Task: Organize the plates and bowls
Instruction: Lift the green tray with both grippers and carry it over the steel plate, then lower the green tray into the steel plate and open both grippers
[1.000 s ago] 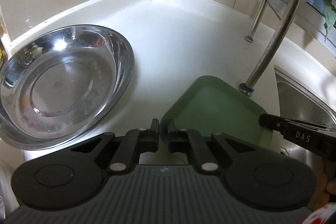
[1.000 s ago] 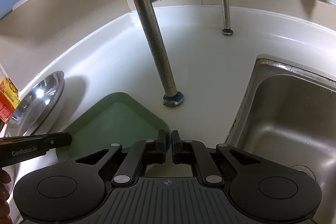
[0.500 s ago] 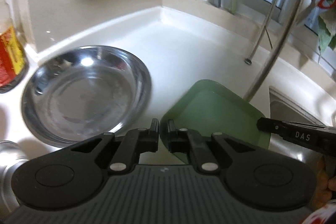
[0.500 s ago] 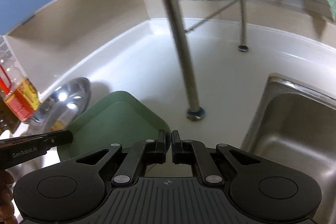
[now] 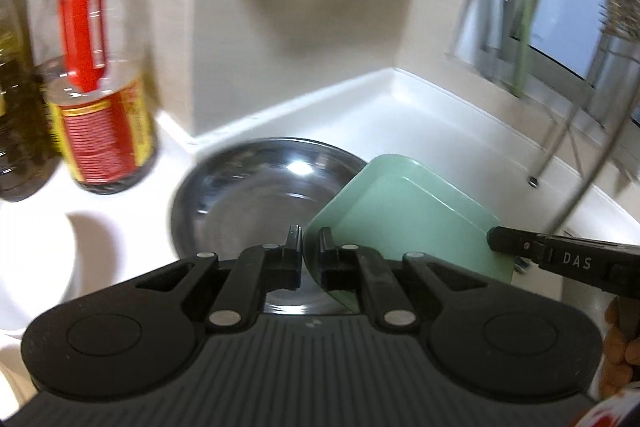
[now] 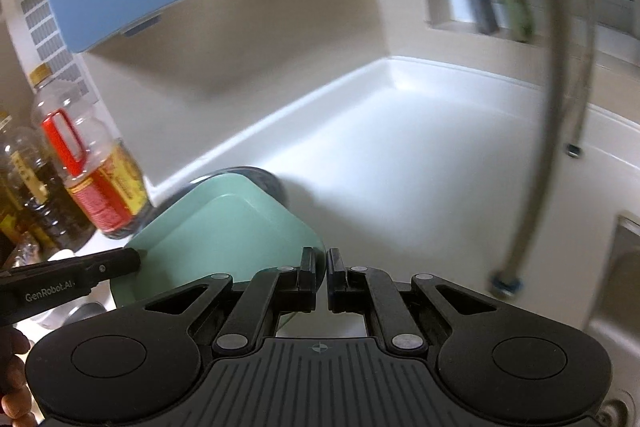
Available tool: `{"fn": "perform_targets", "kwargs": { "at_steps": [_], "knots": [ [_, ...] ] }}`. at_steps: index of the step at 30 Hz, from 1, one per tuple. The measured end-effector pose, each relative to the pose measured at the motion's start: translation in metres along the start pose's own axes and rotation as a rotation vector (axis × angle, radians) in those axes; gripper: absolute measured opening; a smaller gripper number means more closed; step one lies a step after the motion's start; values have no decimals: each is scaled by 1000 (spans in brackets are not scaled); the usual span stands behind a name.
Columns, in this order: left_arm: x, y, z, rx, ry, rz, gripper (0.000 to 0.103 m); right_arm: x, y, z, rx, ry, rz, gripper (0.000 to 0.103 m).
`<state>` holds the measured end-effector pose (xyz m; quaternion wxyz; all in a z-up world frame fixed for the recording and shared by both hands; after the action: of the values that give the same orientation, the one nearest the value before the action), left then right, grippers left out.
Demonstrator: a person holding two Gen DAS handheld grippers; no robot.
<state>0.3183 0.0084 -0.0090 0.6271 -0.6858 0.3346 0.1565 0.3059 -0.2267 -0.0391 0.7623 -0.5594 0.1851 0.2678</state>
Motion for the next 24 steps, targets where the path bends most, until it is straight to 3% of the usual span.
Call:
{"fn": "perform_targets", "kwargs": {
  "at_steps": [8, 24],
  "knots": [
    [13, -15, 43, -51, -73, 5, 6, 50, -17, 37, -53, -53, 30, 6],
    [74, -17, 80, -84, -107, 153, 6, 127, -26, 55, -112, -18, 133, 6]
  ]
}}
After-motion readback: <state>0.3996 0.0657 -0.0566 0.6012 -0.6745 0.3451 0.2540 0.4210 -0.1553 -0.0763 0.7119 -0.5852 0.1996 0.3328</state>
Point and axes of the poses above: each gripper's, at about its wrist camera, not at the fingertips, and x roughly the way its jaws point, z to its left, y to its underside, the point moved 2 cm from there along x, roughly the way its jaws point
